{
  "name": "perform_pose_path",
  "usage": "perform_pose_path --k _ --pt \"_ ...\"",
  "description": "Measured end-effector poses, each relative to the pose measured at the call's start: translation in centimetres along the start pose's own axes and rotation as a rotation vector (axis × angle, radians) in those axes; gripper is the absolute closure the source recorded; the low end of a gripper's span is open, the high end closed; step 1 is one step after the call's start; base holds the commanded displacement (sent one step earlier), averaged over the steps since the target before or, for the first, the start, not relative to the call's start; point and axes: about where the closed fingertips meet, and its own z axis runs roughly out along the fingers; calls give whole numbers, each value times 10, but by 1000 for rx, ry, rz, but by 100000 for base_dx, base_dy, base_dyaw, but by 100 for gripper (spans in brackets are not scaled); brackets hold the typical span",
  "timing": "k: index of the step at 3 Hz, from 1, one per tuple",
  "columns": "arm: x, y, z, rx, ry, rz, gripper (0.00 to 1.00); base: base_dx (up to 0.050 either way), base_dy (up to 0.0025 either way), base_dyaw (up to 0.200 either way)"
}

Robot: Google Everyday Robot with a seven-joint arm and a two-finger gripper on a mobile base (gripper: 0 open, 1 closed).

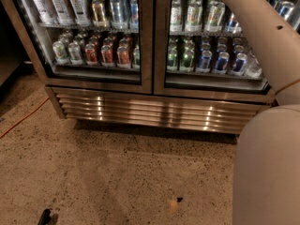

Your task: Open right fridge door

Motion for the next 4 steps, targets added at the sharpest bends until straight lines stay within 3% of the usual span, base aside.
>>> perform_pose_path --k 1,2,3,4 --pt "-4 -11 -26 -40 10 1 0 0 0 0" --pt "-21 -19 -55 -115 7 -26 0 0 0 0" --pt "-46 -13 -81 -214 12 -160 0 0 0 0" --pt "-35 5 -84 -291 44 -197 0 0 0 0"
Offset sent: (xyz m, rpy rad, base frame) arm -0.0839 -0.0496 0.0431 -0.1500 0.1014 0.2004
